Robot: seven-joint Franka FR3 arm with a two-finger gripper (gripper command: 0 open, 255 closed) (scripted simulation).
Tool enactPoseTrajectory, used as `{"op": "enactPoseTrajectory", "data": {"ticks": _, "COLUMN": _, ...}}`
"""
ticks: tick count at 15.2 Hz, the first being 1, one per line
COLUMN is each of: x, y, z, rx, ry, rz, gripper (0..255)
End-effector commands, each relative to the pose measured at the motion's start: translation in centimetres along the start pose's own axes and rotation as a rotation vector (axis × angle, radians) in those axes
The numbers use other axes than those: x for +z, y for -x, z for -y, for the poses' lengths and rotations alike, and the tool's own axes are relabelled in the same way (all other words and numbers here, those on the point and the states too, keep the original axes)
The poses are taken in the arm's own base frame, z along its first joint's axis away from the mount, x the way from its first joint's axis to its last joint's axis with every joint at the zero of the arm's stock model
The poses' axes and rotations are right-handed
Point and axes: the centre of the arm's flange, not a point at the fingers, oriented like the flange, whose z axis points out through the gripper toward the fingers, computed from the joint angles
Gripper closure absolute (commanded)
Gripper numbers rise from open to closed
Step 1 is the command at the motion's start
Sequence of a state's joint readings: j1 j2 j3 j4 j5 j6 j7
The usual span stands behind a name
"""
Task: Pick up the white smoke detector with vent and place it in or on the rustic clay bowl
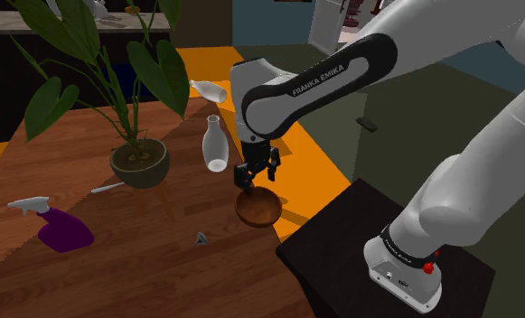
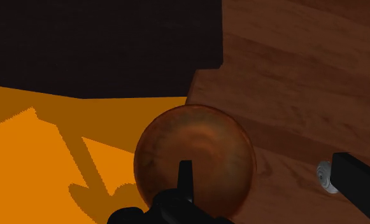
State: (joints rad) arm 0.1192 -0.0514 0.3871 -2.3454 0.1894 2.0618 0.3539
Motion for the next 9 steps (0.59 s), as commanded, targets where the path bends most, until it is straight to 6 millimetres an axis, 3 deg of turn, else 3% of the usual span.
{"op": "enactPoseTrajectory", "data": {"ticks": 1, "x": 1.3, "y": -1.1, "z": 1.9, "rx": -0.002, "ry": 0.0, "rz": 0.006, "gripper": 0}}
{"op": "enactPoseTrajectory", "data": {"ticks": 9, "x": 7.2, "y": -6.6, "z": 9.0, "rx": -0.011, "ry": 0.002, "rz": 0.03, "gripper": 0}}
